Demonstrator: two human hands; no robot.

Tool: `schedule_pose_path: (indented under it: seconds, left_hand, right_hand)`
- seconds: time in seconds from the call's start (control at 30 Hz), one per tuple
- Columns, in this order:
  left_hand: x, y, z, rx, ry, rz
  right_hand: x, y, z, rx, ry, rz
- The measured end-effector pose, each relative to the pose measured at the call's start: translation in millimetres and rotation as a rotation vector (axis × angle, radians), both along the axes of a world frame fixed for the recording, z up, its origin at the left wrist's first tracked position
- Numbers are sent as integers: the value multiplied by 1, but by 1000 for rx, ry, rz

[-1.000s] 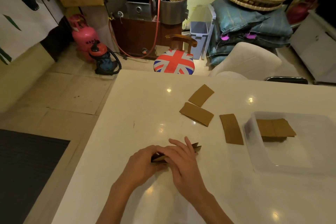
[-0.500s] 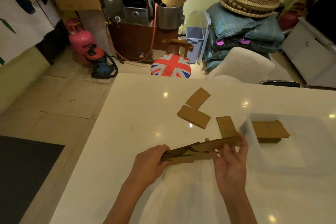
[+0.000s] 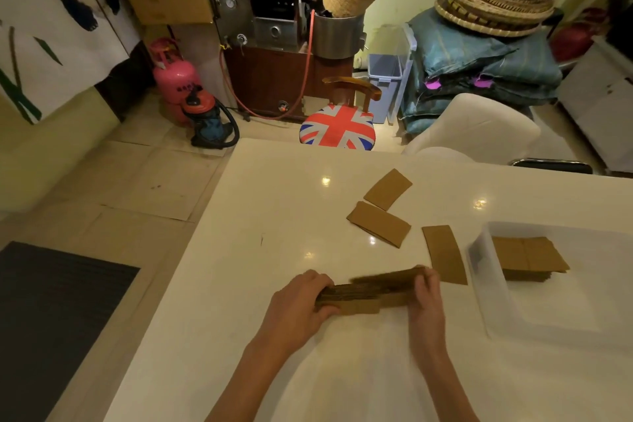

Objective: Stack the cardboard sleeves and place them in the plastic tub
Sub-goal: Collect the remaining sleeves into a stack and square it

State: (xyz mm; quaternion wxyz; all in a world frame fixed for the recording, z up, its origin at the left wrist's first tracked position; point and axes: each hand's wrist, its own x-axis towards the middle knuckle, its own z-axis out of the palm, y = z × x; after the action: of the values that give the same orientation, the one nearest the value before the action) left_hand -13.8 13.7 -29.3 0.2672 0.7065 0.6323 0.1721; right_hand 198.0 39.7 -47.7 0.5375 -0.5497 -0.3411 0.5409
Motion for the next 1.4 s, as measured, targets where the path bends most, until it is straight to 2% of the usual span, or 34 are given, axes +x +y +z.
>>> schedule_pose_path:
  seconds: [0.17, 0.3, 0.37, 0.43, 0.53, 0.63, 0.8, 0.83, 0.9, 0.97, 1.0, 1.13, 1.27, 1.33, 1.4]
  left_hand:
    - [4, -2, -3, -12, -139, 180]
    - [8, 1, -6, 1, -166, 140]
    - [6, 3, -8, 35, -125, 41]
    - [11, 3, -8, 23, -180, -13]
    - [26, 6, -5, 37, -209, -41]
    - [19, 10, -8, 43, -232, 7]
    - [35, 1, -23, 232, -209, 86]
    - [38, -1, -26, 239, -258, 99]
    - [39, -2, -31, 194, -513, 189]
    - [44, -6, -29, 176, -779, 362]
    - [51, -5, -27, 176, -832, 448]
    - [71, 9, -9, 175, -681, 598]
    - [68, 13, -9, 104, -858, 717]
    - [71, 10, -12, 85, -875, 706]
    - [68, 11, -16, 60, -858, 659]
  right_hand:
    - [-27, -13, 1, 28, -198, 165]
    - [-37, -4, 8, 19, -286, 134]
    - [-35, -2, 4, -4, -268, 67]
    - [-37, -6, 2, 7, -205, -18]
    - [-49, -12, 3, 43, -199, 22]
    - [-46, -11, 5, 53, -193, 14]
    - [-65, -22, 3, 53, -297, -67]
    - [-69, -22, 0, 53, -323, -94]
    - [-70, -21, -5, 53, -340, -137]
    - [-70, -19, -7, 33, -323, -182]
    - [-72, -18, -8, 42, -331, -204]
    - [-74, -9, -10, 88, -365, -232]
    - [-67, -8, -8, 62, -321, -199]
    - [-68, -7, -3, 51, -262, -181]
    - [-61, -4, -3, 47, -281, -125]
